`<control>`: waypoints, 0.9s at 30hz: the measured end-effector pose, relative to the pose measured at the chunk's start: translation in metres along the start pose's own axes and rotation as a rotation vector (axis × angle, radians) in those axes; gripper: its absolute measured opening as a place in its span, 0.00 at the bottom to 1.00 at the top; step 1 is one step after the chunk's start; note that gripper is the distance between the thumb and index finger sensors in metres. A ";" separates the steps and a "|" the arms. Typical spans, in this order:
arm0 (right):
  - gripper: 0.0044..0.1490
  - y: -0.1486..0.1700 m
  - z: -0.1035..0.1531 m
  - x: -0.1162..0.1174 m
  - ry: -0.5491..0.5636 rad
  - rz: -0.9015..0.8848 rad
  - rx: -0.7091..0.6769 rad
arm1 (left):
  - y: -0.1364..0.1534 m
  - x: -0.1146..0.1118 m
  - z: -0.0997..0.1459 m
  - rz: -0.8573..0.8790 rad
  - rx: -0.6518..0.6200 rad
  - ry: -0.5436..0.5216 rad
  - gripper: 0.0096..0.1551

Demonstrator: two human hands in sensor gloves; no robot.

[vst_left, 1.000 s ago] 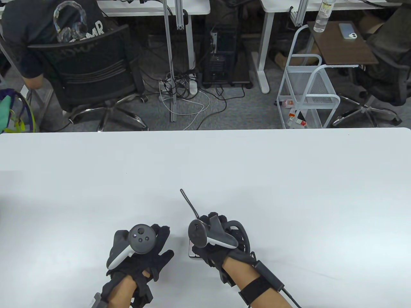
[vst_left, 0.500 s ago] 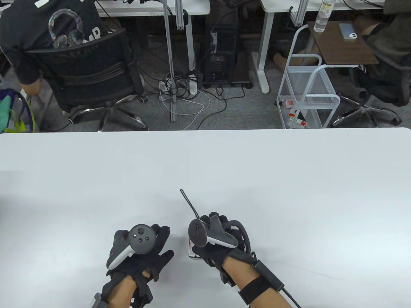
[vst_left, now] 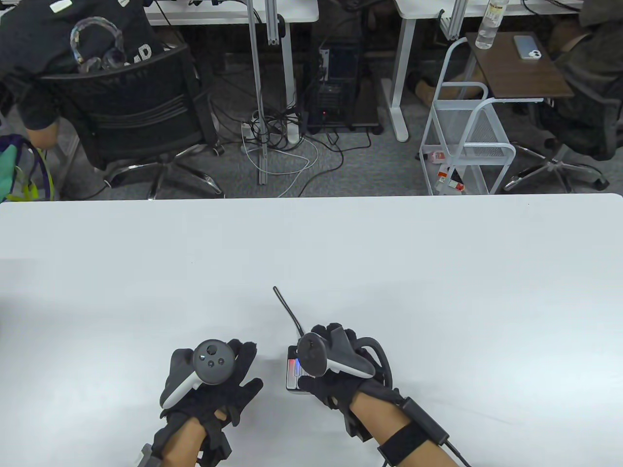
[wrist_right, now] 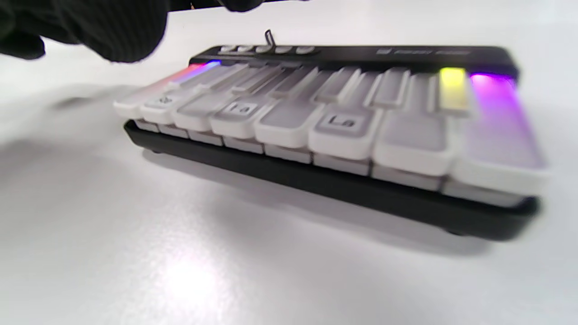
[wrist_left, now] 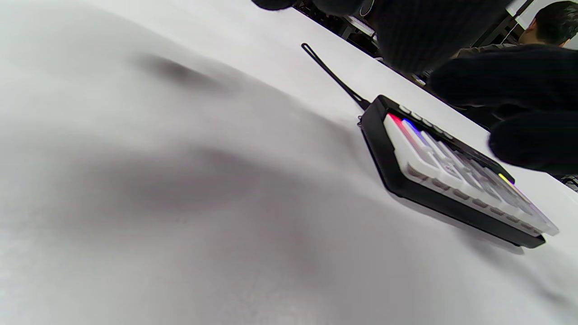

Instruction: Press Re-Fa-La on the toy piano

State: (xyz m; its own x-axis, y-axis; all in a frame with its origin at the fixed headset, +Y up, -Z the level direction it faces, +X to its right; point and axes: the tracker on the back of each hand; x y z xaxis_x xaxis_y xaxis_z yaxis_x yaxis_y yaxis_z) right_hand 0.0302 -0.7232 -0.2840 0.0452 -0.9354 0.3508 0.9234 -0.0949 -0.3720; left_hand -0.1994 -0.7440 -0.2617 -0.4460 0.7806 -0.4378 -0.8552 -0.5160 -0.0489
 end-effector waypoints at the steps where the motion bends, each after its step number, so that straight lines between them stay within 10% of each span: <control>1: 0.51 0.005 0.005 -0.002 0.006 -0.014 0.003 | 0.000 0.000 0.000 0.000 0.000 0.000 0.46; 27: 0.51 0.124 0.090 0.006 0.182 -0.226 0.138 | 0.001 -0.002 -0.001 -0.006 0.007 0.001 0.46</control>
State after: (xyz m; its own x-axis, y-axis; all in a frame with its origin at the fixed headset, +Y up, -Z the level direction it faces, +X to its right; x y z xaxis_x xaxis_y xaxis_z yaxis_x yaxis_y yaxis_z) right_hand 0.1799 -0.7100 -0.2505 -0.2241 -0.9428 0.2467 0.9459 -0.2713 -0.1777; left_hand -0.1986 -0.7467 -0.2620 -0.4404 0.7836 -0.4381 -0.8597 -0.5087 -0.0457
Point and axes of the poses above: the tracker on the back of each hand, its own y axis roughly to the little-finger side, its own z axis roughly from the fingertips to the wrist, x = y × z, and after that the axes turned 4 degrees about z, right-handed
